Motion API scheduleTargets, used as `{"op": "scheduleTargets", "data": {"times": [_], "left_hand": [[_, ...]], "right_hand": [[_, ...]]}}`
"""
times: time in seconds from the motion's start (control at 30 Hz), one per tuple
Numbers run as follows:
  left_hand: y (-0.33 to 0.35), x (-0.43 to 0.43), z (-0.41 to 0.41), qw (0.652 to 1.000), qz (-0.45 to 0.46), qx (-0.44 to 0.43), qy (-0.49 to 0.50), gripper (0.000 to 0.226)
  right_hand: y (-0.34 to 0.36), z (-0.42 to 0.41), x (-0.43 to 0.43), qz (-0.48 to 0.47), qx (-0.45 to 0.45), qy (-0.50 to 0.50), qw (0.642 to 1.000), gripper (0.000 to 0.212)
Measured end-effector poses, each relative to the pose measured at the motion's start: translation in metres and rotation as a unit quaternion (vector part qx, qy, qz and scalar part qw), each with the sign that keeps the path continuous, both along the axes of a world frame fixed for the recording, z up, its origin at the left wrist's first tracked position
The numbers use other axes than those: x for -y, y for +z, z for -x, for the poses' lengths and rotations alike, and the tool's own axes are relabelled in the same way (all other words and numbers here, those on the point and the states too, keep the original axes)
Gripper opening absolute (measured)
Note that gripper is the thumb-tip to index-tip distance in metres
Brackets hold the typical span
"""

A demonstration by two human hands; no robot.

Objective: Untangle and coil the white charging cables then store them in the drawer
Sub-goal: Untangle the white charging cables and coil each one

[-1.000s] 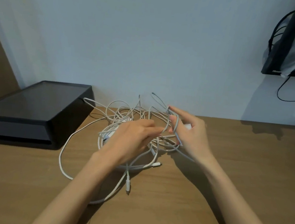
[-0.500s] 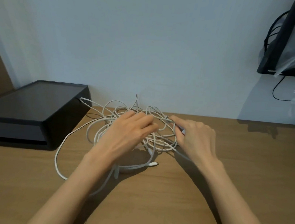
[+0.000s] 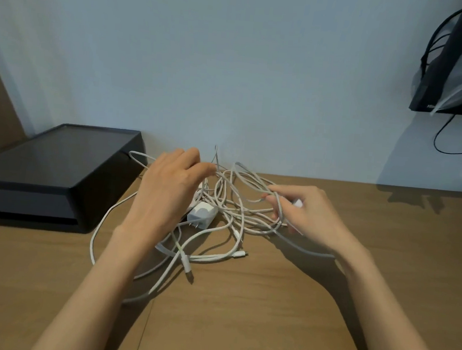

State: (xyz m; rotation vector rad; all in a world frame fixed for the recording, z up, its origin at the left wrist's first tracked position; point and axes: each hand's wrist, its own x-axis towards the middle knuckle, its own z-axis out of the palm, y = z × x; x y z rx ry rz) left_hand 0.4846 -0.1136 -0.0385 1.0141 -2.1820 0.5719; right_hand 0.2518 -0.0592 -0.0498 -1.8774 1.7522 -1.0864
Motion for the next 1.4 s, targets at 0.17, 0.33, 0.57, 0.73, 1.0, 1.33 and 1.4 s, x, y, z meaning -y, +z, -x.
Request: {"op": "scheduleTargets", "data": {"times": [0.17,0.33,0.57,0.73,1.0,1.33,1.4], "left_hand": [[-0.007,0.001,0.002,0.995,-0.078,0.014,0.065,0.042],[-0.016,0.008,0.001,0.975,-0.192,0.036,0.109,0.065],[-0.011,-0.005,0.010,0.945,-0.248,-0.185,-0.110,0.060],[-0.010,-0.010,0.017,0.941,-0.285,-0.122,-0.140,0.056],[-0.021,0.000,0.020,0.973,-0.199,0.107,-0.041,0.074],[-0.016,0.003,0.013,0.988,-0.128,0.069,-0.056,0.053],[-0.017,0.001,0.014,0.993,-0.088,0.068,-0.047,0.037]], "right_hand": [[0.001,-0.002,0.005,0.026,0.172,-0.033,0.984,0.019],[0.006,-0.003,0.000,-0.021,0.223,-0.018,0.974,0.021],[-0.001,-0.016,-0.005,0.066,-0.317,-0.069,0.944,0.012],[-0.009,-0.014,-0.002,0.157,-0.334,-0.069,0.927,0.011],[-0.012,-0.020,-0.001,0.223,-0.297,-0.010,0.929,0.016],[0.000,-0.011,-0.001,-0.089,-0.013,0.136,0.987,0.015],[0.002,-0.014,-0.002,-0.122,0.020,0.169,0.978,0.017]]}}
